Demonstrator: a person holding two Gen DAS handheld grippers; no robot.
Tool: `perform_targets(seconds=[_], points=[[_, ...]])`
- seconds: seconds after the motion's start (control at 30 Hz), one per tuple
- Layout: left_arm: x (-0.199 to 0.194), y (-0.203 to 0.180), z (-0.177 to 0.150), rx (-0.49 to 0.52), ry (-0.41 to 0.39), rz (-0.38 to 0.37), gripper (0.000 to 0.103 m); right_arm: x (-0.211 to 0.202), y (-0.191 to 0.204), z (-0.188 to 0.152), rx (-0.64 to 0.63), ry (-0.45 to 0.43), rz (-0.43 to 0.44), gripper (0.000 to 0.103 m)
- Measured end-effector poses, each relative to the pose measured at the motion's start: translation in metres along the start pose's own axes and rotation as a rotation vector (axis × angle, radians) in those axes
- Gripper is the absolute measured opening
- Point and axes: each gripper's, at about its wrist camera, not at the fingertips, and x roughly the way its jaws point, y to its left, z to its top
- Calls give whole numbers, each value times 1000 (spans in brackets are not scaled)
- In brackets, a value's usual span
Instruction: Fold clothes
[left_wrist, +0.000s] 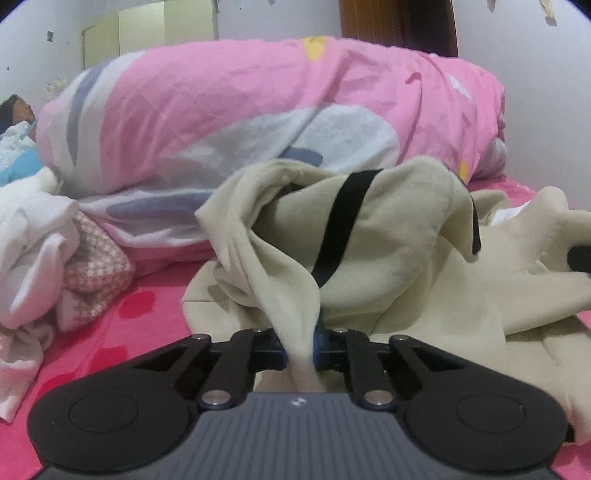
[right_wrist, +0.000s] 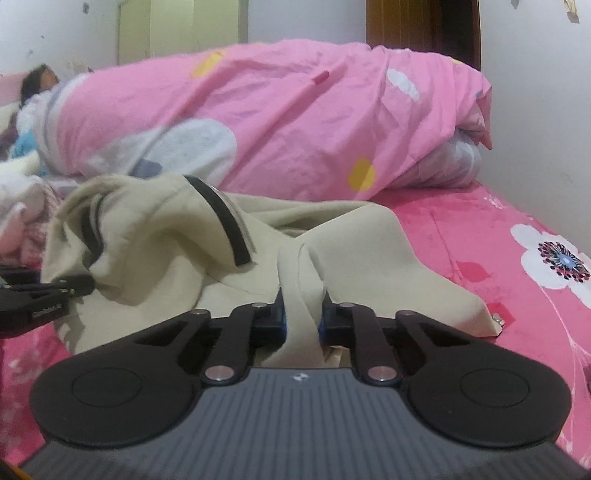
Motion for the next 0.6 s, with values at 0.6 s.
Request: perform_targets(seconds=[0.6], points=[[-160, 35, -39, -12, -47, -118, 7, -152, 6, -26, 53, -77, 198, 6]])
